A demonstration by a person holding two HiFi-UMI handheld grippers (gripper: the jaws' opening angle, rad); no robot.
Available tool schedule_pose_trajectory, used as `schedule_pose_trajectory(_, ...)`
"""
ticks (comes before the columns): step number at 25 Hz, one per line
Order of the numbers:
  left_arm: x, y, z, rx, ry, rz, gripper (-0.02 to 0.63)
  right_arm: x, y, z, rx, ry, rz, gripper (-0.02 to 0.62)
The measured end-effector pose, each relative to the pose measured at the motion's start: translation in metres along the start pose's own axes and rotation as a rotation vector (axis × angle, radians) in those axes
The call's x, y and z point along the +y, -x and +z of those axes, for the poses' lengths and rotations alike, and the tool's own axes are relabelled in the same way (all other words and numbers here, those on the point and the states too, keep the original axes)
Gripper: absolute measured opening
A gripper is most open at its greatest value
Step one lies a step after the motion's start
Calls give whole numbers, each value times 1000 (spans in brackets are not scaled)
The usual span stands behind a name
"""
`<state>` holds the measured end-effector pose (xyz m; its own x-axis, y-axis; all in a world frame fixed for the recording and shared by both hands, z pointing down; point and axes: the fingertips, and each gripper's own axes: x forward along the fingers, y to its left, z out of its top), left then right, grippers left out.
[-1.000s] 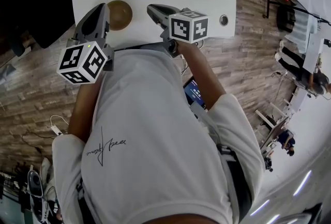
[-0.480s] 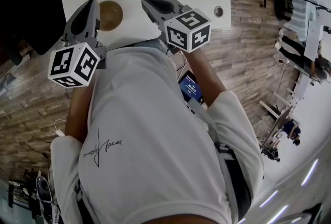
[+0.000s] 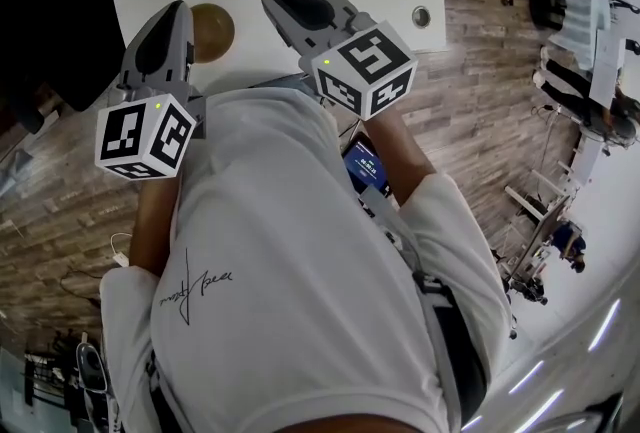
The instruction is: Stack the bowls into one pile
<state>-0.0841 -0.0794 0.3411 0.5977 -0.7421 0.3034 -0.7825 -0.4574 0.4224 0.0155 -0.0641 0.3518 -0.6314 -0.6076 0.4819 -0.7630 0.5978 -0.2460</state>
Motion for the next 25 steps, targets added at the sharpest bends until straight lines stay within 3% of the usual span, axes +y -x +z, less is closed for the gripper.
schedule_pose_trajectory(5,-4,-2,-1,11,-34,-5,3,6,1,10,-17,30,11,8)
schedule_pose_trajectory(25,2,0,-6,20,-2,4,3,14,3,8,2,65,34,8)
